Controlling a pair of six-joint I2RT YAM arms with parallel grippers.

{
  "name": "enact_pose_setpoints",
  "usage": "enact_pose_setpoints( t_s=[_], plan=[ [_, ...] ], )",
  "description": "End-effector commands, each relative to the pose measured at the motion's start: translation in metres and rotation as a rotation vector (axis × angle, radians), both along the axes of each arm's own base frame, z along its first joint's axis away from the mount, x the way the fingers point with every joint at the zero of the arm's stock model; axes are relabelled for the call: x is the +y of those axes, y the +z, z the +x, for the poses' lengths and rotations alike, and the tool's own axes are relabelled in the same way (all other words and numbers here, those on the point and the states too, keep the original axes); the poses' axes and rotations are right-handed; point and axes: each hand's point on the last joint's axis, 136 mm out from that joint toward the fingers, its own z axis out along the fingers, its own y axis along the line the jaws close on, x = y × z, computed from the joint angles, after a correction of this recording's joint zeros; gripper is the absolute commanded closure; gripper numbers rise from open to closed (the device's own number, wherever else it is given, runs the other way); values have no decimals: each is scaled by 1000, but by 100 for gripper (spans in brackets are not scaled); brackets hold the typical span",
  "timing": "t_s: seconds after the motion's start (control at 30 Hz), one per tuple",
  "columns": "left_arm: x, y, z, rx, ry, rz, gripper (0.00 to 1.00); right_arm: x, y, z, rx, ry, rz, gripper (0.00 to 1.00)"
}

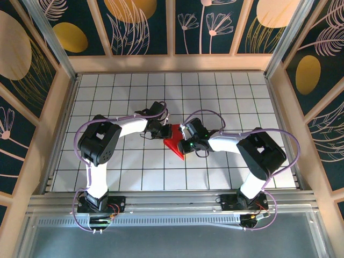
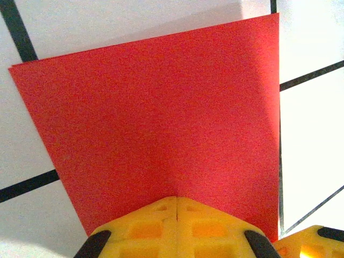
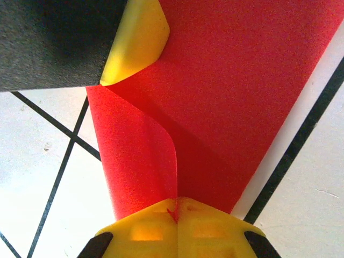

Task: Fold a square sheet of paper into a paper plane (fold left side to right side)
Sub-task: Third fold the triangle at the center of the table.

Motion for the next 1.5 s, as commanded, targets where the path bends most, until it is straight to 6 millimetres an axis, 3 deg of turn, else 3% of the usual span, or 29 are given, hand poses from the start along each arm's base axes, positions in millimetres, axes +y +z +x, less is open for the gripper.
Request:
enact_pose_setpoints(
  t_s=[0.0,1.47],
  plan=[
    [16,-27,-14,55,-7,106,98,-5,10,6,-21,-26,4,100],
    [18,-30,-15,58,-6,119,98,-5,3,11,-7,-31,-19,100]
  ],
)
